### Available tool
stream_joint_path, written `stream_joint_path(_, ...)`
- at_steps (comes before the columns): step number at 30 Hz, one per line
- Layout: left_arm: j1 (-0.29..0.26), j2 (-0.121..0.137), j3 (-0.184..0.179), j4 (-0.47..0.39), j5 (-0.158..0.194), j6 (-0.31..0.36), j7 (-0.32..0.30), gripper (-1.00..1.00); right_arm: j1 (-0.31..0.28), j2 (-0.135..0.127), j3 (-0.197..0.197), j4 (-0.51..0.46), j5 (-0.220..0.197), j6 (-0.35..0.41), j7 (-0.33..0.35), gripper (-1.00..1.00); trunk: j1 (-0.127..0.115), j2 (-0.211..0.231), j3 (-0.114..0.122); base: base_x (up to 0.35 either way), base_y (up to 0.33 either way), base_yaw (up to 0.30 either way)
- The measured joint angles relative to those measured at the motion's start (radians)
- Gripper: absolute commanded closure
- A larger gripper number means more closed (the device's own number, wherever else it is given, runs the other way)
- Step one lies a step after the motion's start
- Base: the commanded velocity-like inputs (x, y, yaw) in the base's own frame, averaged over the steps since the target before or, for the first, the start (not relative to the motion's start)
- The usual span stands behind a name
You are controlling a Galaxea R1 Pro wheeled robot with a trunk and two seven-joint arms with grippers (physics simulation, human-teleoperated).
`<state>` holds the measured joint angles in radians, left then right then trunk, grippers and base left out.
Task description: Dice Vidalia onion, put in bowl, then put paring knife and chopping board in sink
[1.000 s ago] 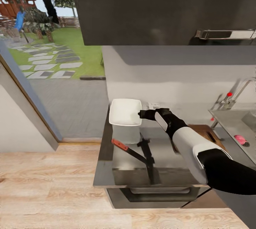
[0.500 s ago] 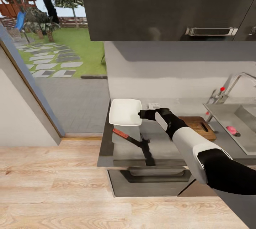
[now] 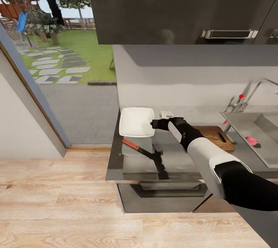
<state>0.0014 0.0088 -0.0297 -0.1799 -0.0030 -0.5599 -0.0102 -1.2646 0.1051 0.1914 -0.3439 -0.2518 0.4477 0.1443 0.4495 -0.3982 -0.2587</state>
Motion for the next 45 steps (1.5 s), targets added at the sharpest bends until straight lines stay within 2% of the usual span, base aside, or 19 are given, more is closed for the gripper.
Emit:
stream_joint_path(6,0.0,0.0,0.0,0.0,0.0,0.001,0.001,-1.0,0.0,0.001,-0.001,0.0,0.006,0.001,0.0,1.0,0.0,0.0,0.0,0.09,0.0,0.0)
stream_joint_path(27,0.0,0.0,0.001,0.0,0.0,0.0,0.003,-1.0,0.0,0.002,0.0,0.0,0.007,0.002,0.001,1.0,0.0,0.0,0.0,0.248,0.0,0.0)
stream_joint_path(34,0.0,0.0,0.0,0.0,0.0,0.0,0.001,-1.0,0.0,0.003,-0.001,0.0,0.007,0.002,0.001,1.0,0.0,0.0,0.0,0.035,0.0,0.0)
stream_joint_path(45,0.0,0.0,0.0,0.0,0.0,0.0,0.0,-1.0,0.0,0.003,0.0,0.0,0.007,0.003,0.001,1.0,0.0,0.0,0.0,-0.116,0.0,0.0)
